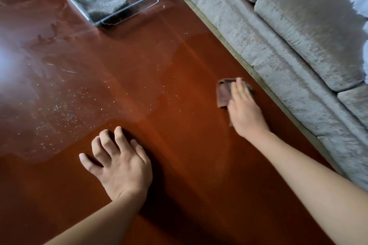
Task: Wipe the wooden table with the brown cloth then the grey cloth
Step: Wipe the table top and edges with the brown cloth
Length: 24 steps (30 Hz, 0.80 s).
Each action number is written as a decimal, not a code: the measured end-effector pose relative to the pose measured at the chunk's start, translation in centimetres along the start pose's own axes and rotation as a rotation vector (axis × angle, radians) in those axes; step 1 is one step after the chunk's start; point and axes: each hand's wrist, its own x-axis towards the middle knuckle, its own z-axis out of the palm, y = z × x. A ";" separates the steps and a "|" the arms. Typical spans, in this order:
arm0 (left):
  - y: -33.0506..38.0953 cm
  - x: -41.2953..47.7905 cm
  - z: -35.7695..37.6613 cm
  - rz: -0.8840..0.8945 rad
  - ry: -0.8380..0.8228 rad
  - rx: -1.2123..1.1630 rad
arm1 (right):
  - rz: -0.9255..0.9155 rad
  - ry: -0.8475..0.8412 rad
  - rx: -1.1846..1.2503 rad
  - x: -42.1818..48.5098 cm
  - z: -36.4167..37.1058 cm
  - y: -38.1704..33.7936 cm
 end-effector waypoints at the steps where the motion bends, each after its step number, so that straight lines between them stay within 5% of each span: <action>1: 0.0 0.0 0.0 0.001 -0.003 0.003 | 0.028 -0.005 0.040 -1.4 -0.4 2.2; 7: 0.0 0.0 0.0 0.000 -0.007 0.009 | 0.005 -0.015 0.005 -9.3 2.0 6.3; 11: 0.0 0.0 0.0 0.000 -0.002 -0.007 | 0.032 0.004 -0.080 -8.2 4.0 0.2; 19: -0.4 0.1 0.0 0.025 0.018 -0.024 | -0.260 0.044 -0.092 2.8 4.8 -17.0; 24: -0.9 0.1 -0.7 0.027 0.032 -0.144 | -0.294 -0.013 -0.117 2.6 3.9 -15.7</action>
